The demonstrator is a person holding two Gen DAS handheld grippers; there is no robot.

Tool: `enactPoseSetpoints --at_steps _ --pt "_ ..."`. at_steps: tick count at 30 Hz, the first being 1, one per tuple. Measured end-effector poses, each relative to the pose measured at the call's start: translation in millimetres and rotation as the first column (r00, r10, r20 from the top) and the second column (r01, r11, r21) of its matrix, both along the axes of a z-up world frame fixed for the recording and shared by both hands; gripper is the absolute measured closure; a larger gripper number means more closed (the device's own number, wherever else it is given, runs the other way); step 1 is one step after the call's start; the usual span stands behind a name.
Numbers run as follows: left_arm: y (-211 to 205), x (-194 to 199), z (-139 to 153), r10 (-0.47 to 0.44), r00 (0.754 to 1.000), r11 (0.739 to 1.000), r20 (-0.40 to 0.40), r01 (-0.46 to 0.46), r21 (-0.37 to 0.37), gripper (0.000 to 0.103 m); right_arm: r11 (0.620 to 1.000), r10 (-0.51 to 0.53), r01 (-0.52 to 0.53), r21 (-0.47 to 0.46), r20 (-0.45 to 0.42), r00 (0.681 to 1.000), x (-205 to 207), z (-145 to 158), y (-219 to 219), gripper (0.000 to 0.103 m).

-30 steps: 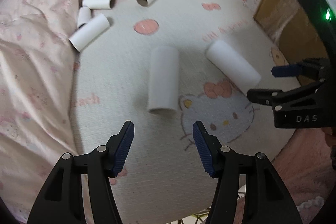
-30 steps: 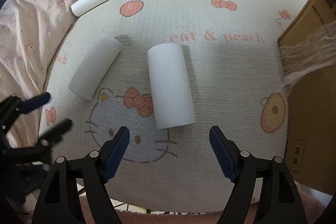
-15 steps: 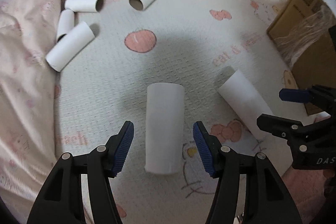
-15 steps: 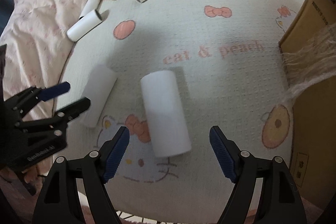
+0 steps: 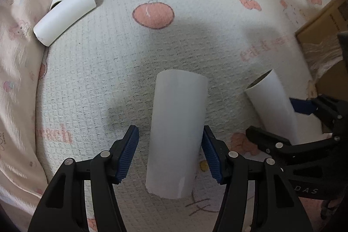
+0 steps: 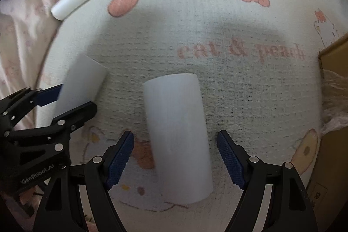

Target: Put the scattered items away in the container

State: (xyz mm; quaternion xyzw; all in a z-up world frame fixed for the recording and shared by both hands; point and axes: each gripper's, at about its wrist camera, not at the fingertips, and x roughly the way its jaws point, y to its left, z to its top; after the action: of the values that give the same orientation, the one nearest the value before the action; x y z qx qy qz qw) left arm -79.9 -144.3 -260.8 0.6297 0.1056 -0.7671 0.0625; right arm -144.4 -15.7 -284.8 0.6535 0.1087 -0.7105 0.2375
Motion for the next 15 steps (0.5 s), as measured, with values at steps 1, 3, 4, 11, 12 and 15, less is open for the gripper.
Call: enactPoseSetpoints --at_steps 1,3,4,11,12,15 --pt "0.2 0.1 -0.7 0.007 1.0 1.0 -0.001 -0.007 -0.001 0.041 1.0 -0.001 0.001 0.003 -0.001 1.0 -0.6 -0.2 -0.9 0.026" --pt "-0.9 0.0 -3.0 0.024 1.0 1.0 -0.001 -0.024 0.012 0.041 1.0 -0.017 0.017 0.003 0.0 1.0 -2.0 -0.4 -0.9 0.028" --pt "-1.3 0.0 -4.0 0.029 1.0 0.999 0.0 -0.029 0.016 0.041 1.0 -0.025 0.025 0.005 -0.002 1.0 -2.4 -0.5 -0.7 0.03" --pt "9.7 5.4 -5.4 -0.002 1.0 0.999 -0.003 0.002 -0.04 0.053 0.998 -0.008 0.011 0.068 -0.046 0.999 2.3 1.4 -5.5 0.055" --pt "10.2 8.1 -5.8 -0.002 1.0 0.999 -0.001 0.002 -0.035 0.053 0.998 -0.014 0.017 0.061 -0.044 0.999 2.3 2.2 -4.8 0.056" --pt "10.4 15.1 -6.2 0.002 1.0 1.0 0.005 -0.002 -0.025 0.053 0.998 -0.021 0.023 0.053 -0.037 0.999 4.6 3.0 -4.3 0.056"
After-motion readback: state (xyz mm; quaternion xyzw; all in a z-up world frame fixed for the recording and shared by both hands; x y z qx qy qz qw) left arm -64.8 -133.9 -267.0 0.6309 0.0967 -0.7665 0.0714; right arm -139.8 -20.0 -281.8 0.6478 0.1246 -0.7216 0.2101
